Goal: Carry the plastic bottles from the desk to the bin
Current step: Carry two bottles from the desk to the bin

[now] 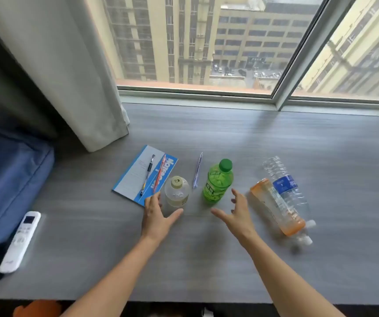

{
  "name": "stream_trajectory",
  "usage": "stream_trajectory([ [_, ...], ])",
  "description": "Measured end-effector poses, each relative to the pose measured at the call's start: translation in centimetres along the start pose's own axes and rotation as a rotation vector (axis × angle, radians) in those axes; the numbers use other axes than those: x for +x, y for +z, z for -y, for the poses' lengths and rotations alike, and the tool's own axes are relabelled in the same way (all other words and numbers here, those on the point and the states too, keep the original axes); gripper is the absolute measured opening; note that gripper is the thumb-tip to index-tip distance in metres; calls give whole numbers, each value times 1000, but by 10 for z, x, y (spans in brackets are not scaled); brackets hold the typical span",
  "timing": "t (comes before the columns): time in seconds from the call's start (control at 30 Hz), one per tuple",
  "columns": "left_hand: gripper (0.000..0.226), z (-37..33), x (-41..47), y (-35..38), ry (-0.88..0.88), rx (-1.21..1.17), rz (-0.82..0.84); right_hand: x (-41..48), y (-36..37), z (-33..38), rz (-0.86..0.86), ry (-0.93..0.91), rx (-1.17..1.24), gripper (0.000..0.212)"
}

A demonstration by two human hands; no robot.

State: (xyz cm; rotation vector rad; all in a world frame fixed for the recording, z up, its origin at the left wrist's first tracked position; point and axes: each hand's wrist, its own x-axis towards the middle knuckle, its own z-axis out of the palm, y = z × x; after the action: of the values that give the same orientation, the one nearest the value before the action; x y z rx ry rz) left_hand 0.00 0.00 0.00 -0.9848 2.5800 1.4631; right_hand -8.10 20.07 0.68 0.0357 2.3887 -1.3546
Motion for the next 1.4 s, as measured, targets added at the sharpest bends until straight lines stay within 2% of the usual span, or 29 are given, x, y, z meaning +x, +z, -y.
stream_trajectory([
  [0.23,116,-4,36,11,66,71,17,39,15,-2,-68,5,58,109],
  [0.3,118,-4,39,14,110,75,12,43,19,-3,-72,-13,90,108],
  [0.37,118,-1,42,18,133,75,7,46,22,-6,-92,-31,133,97],
  [0.47,115,0,45,22,141,57,-3,45,25,-5,-133,-61,169,75],
  [0.63,90,-4,46,24,174,18,-14,29,21,-5,-125,-68,198,66],
  [0.77,85,-8,36,26,207,15,34,2,11,-10,-90,14,234,62],
  [0.93,84,-14,5,33,186,9,205,-51,-13,-27,-36,127,314,55],
  [1.07,75,-19,-35,47,155,-18,385,-114,-37,-59,-47,193,393,53],
  [1.27,59,-29,-120,92,226,45,702,-231,-76,-119,-258,292,457,46],
  [1.4,49,-32,-183,135,266,133,914,-311,-95,-166,-426,420,527,38],
])
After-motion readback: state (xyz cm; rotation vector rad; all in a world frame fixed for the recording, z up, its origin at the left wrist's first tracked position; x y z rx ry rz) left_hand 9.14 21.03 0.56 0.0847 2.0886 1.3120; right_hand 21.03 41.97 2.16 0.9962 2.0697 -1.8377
